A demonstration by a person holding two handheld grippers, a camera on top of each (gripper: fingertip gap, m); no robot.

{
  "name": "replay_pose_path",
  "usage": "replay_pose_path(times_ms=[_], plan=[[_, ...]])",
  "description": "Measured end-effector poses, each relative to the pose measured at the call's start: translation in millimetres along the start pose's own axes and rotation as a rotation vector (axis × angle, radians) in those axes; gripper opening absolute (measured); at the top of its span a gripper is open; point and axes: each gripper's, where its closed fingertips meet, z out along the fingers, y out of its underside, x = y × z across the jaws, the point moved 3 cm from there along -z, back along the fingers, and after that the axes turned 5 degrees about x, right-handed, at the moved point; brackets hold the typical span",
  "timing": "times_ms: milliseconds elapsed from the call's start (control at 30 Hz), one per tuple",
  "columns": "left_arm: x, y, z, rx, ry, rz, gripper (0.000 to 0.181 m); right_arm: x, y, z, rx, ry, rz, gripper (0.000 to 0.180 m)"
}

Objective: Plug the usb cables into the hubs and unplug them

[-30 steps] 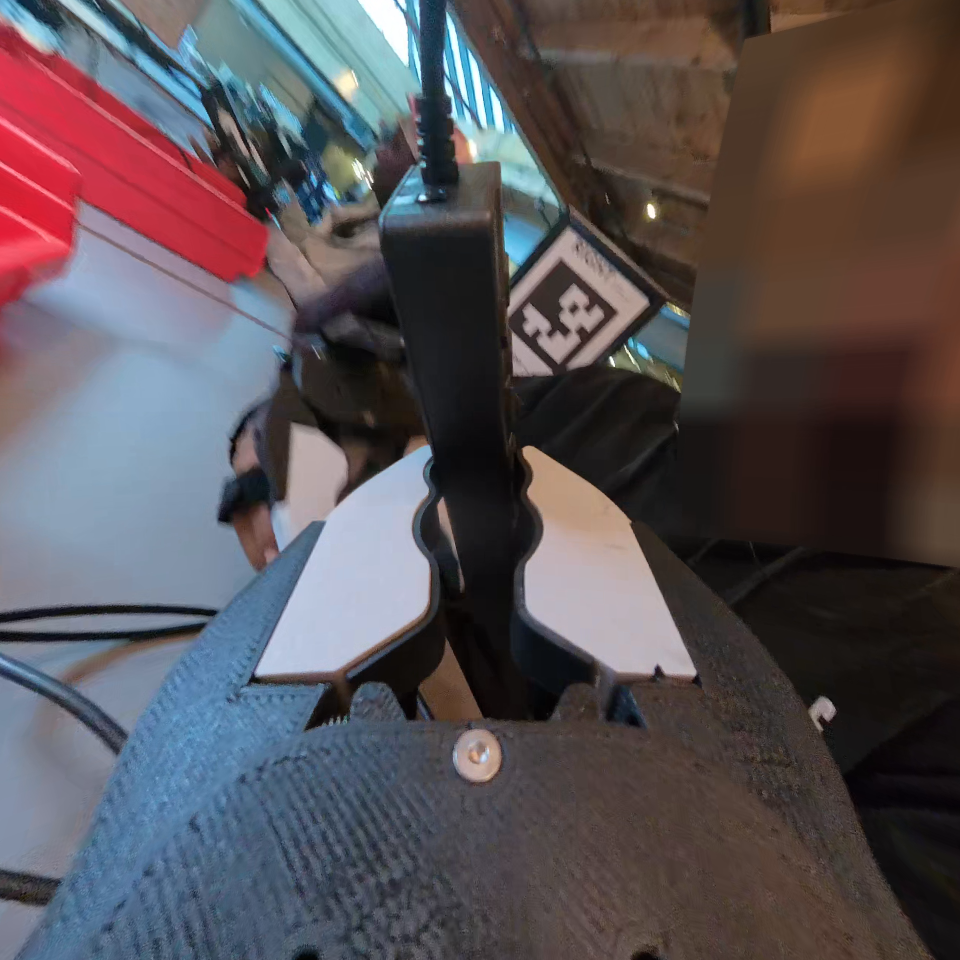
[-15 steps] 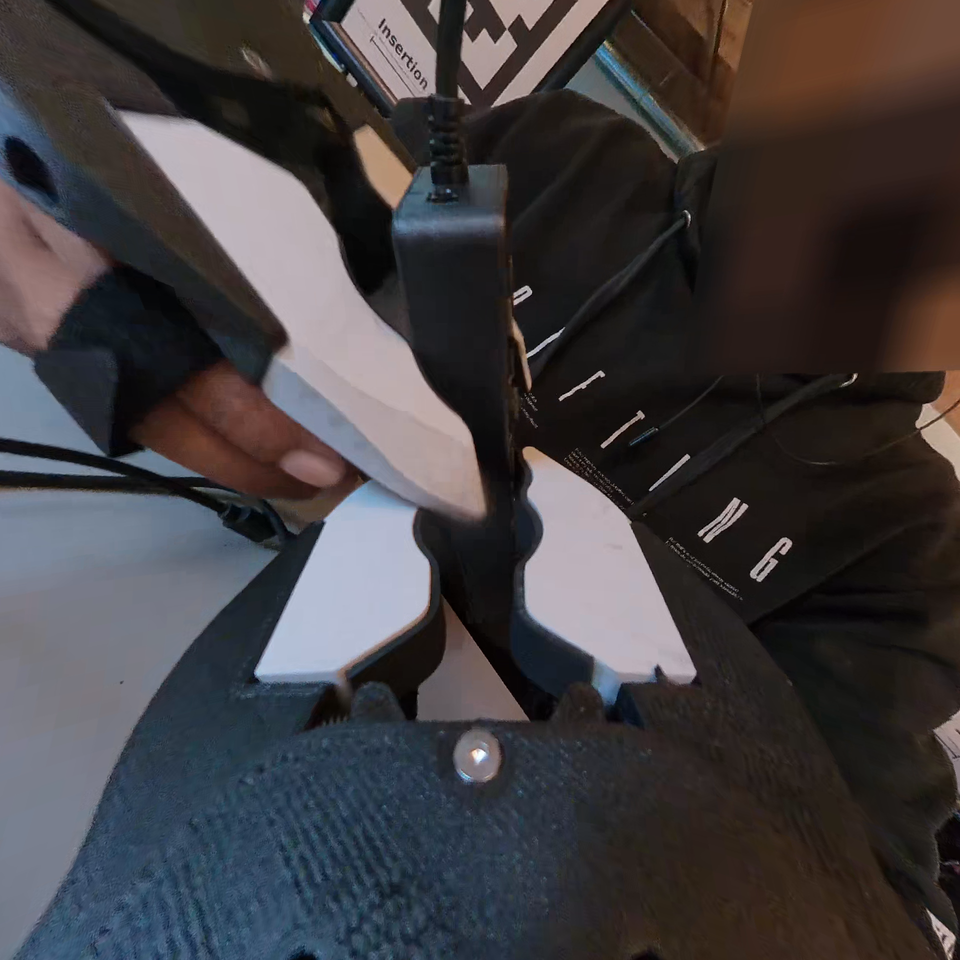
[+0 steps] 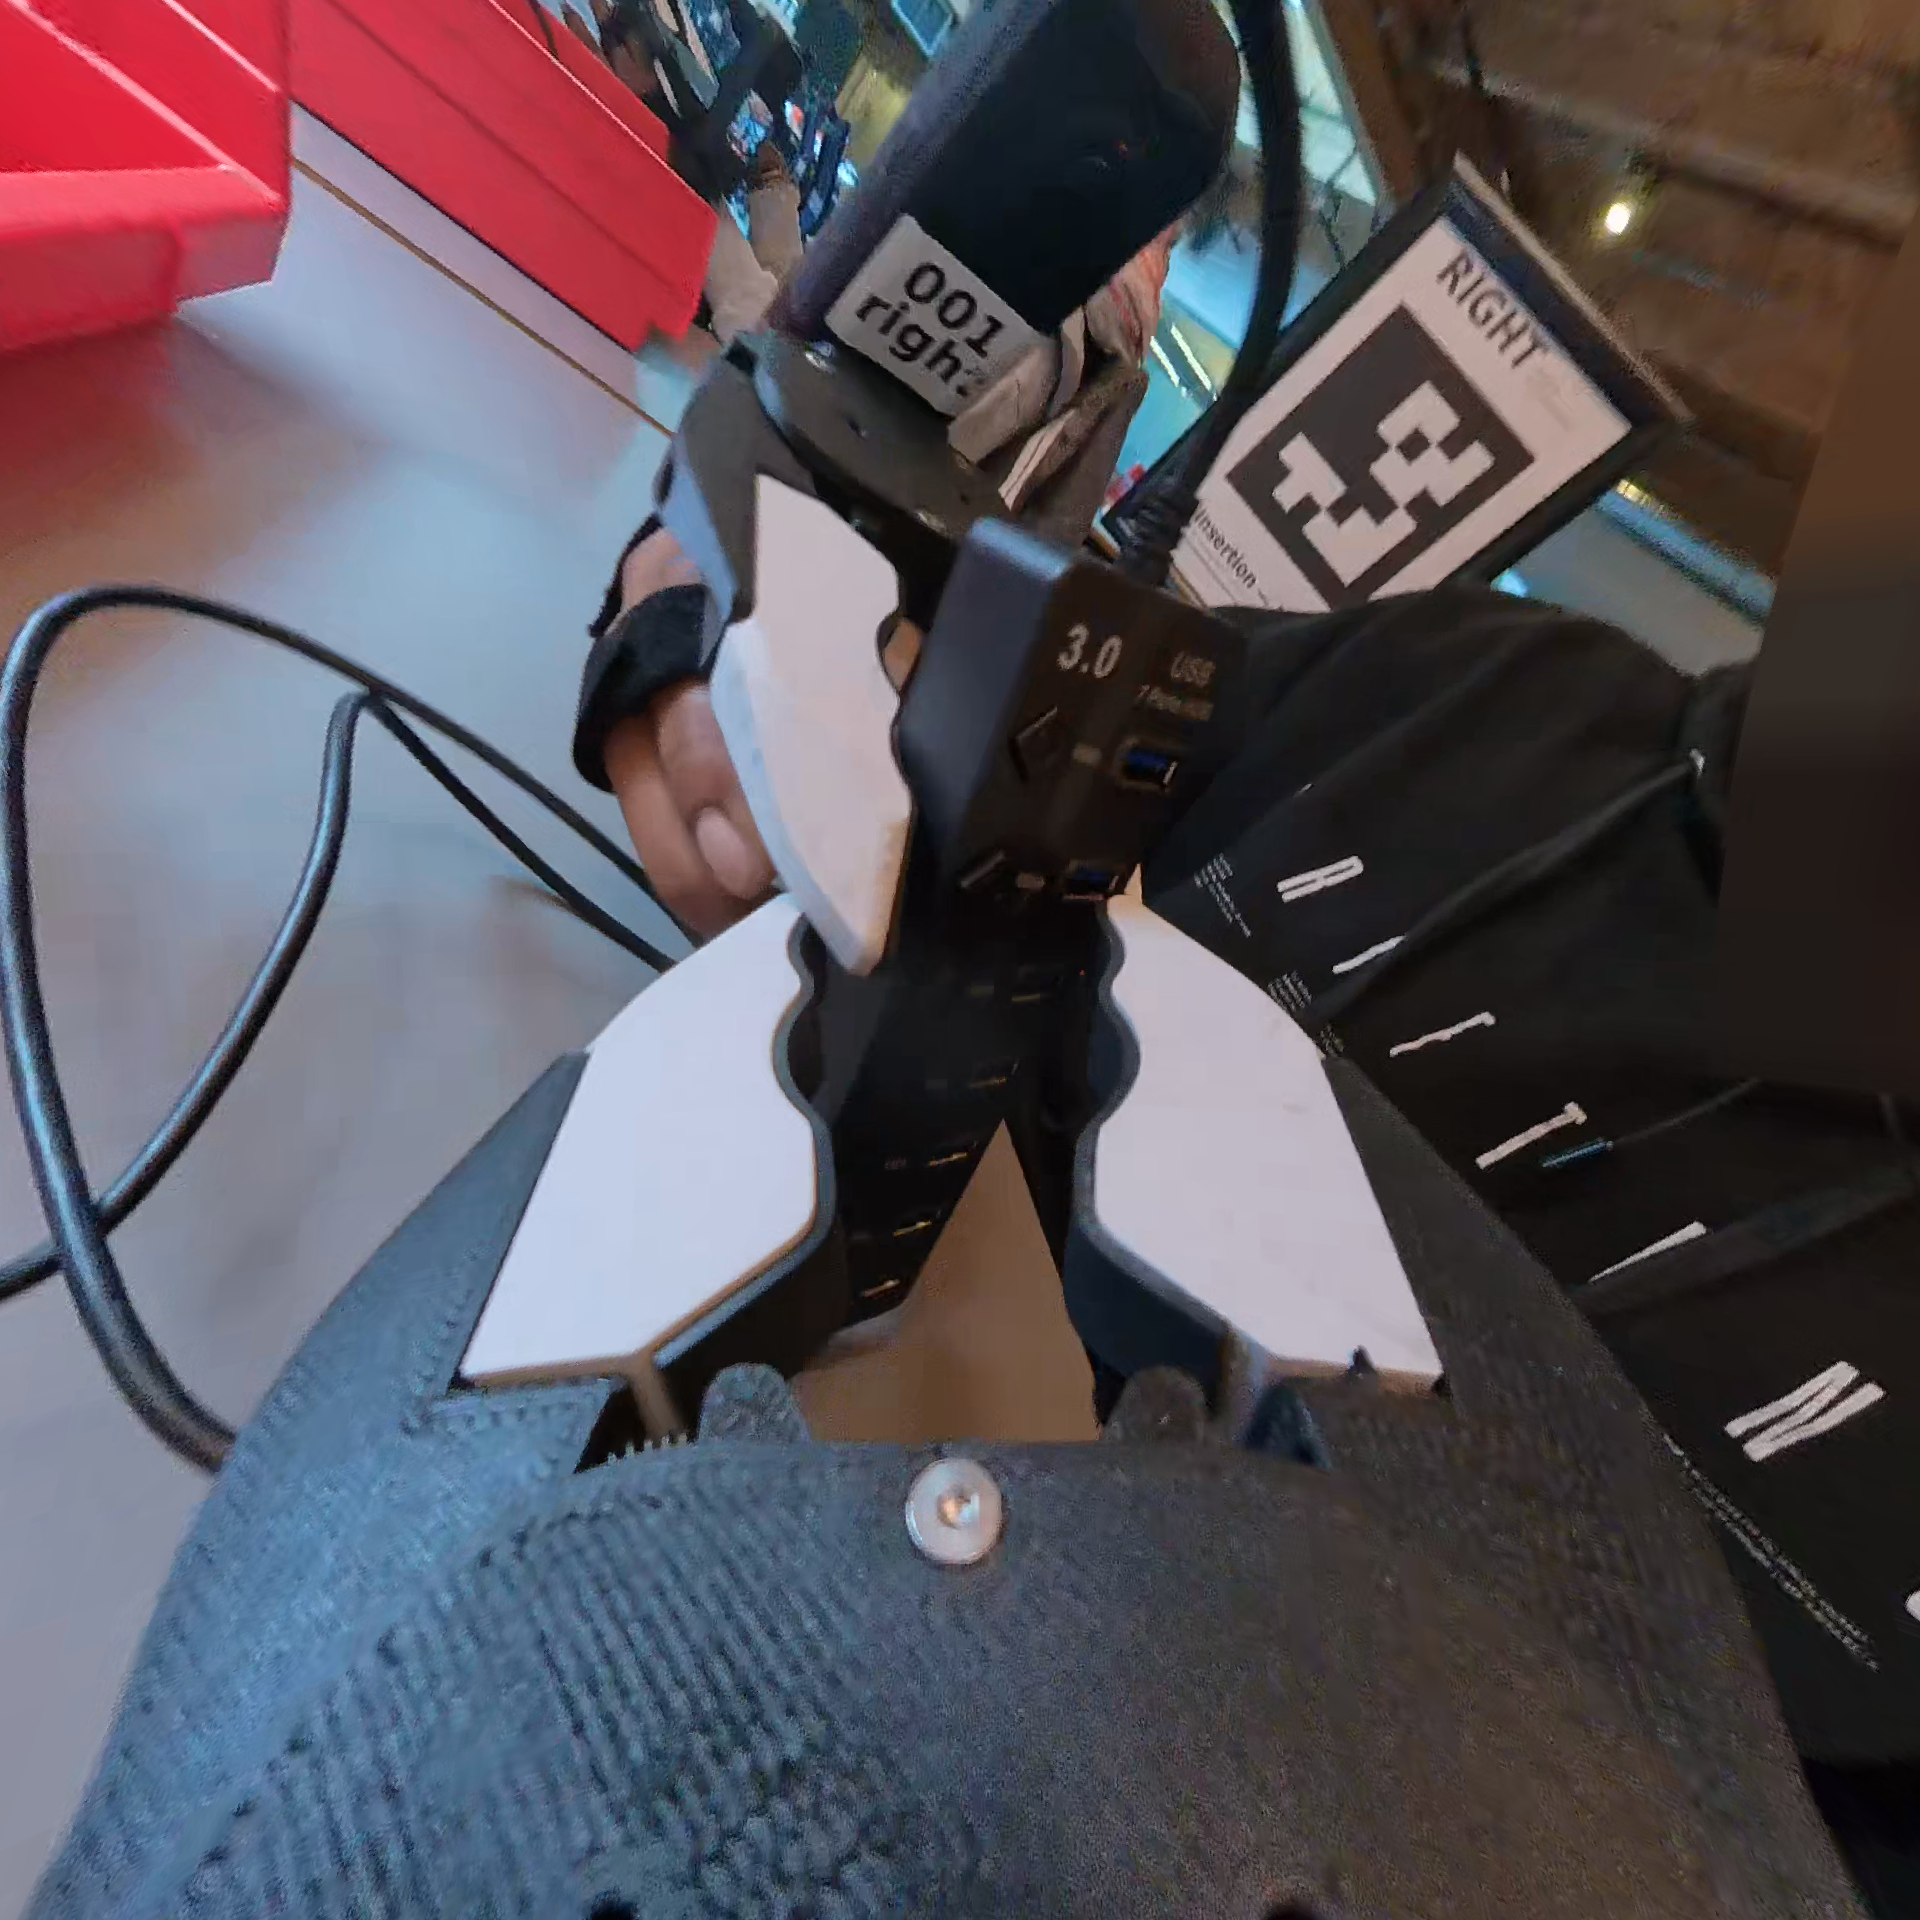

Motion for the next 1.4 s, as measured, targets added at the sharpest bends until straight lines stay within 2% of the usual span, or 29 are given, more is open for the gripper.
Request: replay_pose_path(times_ms=[67,167,233,333,500,633,667,800,933,1033,1100,1133,1200,1300,1400], plan=[[-5,-4,-3,0.052,-0.005,-0.044,0.044,3,-1,-3,0.015,0.014,0.008,0.057],[-16,-20,-18,0.214,-0.018,-0.135,0.019,0,-2,-7,0.022,0.004,-0.011,0.057],[-21,-17,-26,0.187,-0.059,-0.132,0.020,0,0,-8,0.004,0.015,-0.026,0.056],[-10,-13,-28,0.130,-0.093,-0.017,0.024,1,0,-11,0.008,0.016,-0.026,0.056],[0,-12,-15,0.120,-0.094,0.026,0.036,3,-7,-14,0.065,0.026,-0.039,0.056],[-2,-16,-1,0.196,-0.077,-0.002,0.035,-2,-11,-12,0.094,0.012,-0.069,0.056],[-3,-15,-1,0.184,-0.071,-0.008,0.034,-3,-12,-13,0.100,0.010,-0.077,0.056],[-17,-2,-11,0.064,-0.222,0.096,0.030,-2,-15,-17,0.127,0.014,-0.081,0.056],[-6,-1,-12,0.037,-0.220,0.239,0.048,-1,-26,-25,0.203,0.015,-0.077,0.056],[2,6,5,-0.034,-0.266,0.398,0.071,0,-34,-31,0.271,0.034,-0.094,0.056],[0,12,19,-0.089,-0.323,0.487,0.080,0,-40,-33,0.322,0.041,-0.095,0.056],[-3,13,24,-0.107,-0.361,0.521,0.079,0,-42,-34,0.341,0.042,-0.095,0.056],[-8,16,26,-0.152,-0.412,0.594,0.057,0,-42,-33,0.335,0.052,-0.109,0.056],[-11,15,12,-0.212,-0.448,0.654,0.055,3,-35,-32,0.248,0.083,-0.145,0.056],[-16,19,-8,-0.308,-0.486,0.692,0.055,8,-15,-28,0.052,0.122,-0.191,0.058]])
